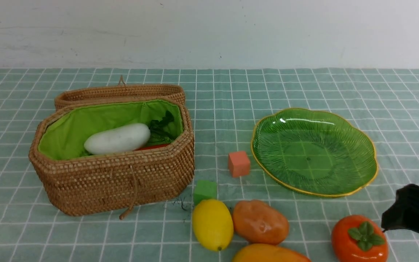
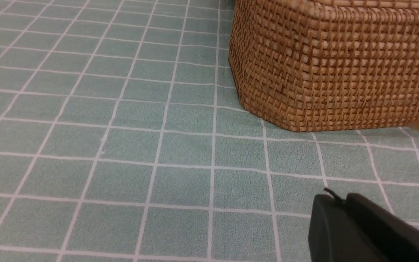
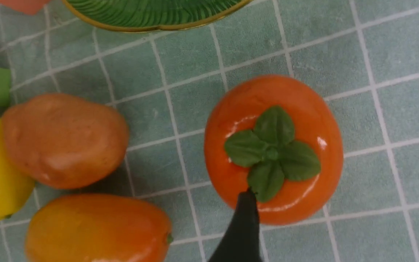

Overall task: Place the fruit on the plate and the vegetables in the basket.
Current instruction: Grab a tomato with your right arm and place it on the plate on the right.

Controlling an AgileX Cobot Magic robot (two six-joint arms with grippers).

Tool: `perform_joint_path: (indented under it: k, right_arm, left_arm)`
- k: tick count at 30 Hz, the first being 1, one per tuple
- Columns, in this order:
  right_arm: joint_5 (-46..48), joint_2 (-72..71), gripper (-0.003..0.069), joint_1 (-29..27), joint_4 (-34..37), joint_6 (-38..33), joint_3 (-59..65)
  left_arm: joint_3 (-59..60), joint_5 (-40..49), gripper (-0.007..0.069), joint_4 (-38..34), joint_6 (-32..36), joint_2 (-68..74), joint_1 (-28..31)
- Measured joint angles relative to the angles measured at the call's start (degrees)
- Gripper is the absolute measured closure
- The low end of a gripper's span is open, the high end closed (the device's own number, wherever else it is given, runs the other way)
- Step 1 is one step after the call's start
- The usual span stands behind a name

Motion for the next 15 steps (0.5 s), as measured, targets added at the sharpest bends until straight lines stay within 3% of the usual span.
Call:
perform_joint_path:
  k: [7, 11, 12, 15]
  right_arm:
    - [-6.71, 14.68, 0.0053, 0.01, 3.17, -3.34, 0.00]
    - [-7.87, 20.40, 0.0107, 0.46, 9.68, -4.25, -1.67]
    - [-8.32, 22.29, 0.0166, 0.52, 13.62, -5.76, -2.40]
    - [-7.92, 22.41, 0.0167, 0.46, 15.74, -8.62, -2.54]
  left_arm:
    - [0.00, 0.00, 0.0573, 0.00, 0.00, 0.00, 0.00]
    - [0.00, 0.05, 0.0566, 0.00, 0.00, 0.00, 0.00]
    - [0.00, 0.05, 0.0565, 0.00, 0.00, 0.00, 0.00]
    - [0.00, 0.05, 0.0564, 0.00, 0.00, 0.00, 0.00]
